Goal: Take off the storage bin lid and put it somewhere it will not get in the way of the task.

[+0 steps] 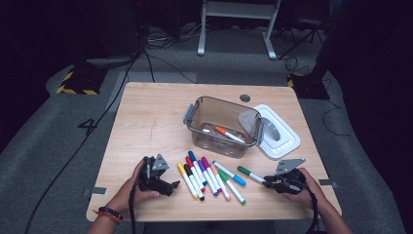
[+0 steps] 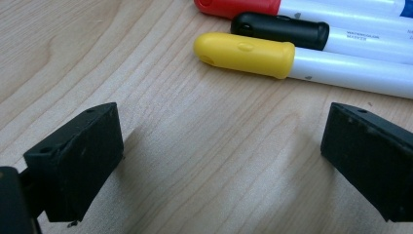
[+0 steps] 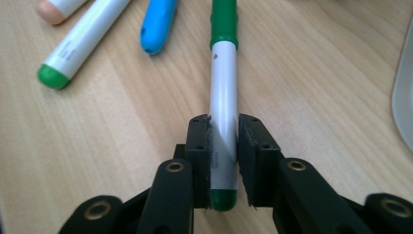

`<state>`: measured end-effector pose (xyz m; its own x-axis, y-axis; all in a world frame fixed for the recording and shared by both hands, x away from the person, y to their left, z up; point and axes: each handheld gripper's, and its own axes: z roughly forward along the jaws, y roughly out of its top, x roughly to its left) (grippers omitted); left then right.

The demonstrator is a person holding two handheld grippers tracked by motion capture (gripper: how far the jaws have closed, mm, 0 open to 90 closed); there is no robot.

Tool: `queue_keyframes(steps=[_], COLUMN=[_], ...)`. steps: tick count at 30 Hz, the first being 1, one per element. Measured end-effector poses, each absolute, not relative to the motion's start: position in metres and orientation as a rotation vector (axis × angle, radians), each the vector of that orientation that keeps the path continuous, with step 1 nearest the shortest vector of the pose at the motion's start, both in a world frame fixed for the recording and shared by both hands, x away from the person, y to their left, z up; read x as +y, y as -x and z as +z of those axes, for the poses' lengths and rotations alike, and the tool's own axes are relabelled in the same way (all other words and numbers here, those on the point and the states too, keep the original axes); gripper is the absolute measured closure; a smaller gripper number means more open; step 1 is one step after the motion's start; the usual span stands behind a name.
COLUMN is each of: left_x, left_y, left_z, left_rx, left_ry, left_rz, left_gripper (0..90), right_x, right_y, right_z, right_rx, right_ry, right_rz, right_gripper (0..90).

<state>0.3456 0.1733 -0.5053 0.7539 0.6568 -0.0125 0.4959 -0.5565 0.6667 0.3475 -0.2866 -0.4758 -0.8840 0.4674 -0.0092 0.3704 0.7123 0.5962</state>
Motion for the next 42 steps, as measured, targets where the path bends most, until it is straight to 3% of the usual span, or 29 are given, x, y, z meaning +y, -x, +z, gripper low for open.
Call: queue_keyframes(steps=[15,18,19,28,42], left_x=[0.173,0.173,0.173,0.173,0.173], left_y=[-0.346,-0.346,-0.346,-0.346,-0.346], left_z=[-0.505,-0.505,-0.505,-0.505,-0.506], left_rx=[0.857,0.857,0.857,0.857,0.861], left_ry=[-2.280,-2.280,-2.279,-2.279,-2.278], left_rz=[0.310,0.309,0.309,0.309,0.308], left_gripper=[2.0,2.0,2.0,2.0,1.8], right_x=[-0.236,-0.235,-0.236,-0.246,-0.303], right_y=[-0.371,-0.375,-0.375,-0.369,-0.361], right_z=[-0.483,-0.485,-0.485,-0.479,-0.441], right_rx=[2.751,2.729,2.729,2.711,2.491], right_ry=[-0.608,-0.643,-0.643,-0.611,-0.731], right_rz=[0.915,0.944,0.951,0.983,1.180], right_gripper=[63.2,67.7,73.8,74.8,74.9])
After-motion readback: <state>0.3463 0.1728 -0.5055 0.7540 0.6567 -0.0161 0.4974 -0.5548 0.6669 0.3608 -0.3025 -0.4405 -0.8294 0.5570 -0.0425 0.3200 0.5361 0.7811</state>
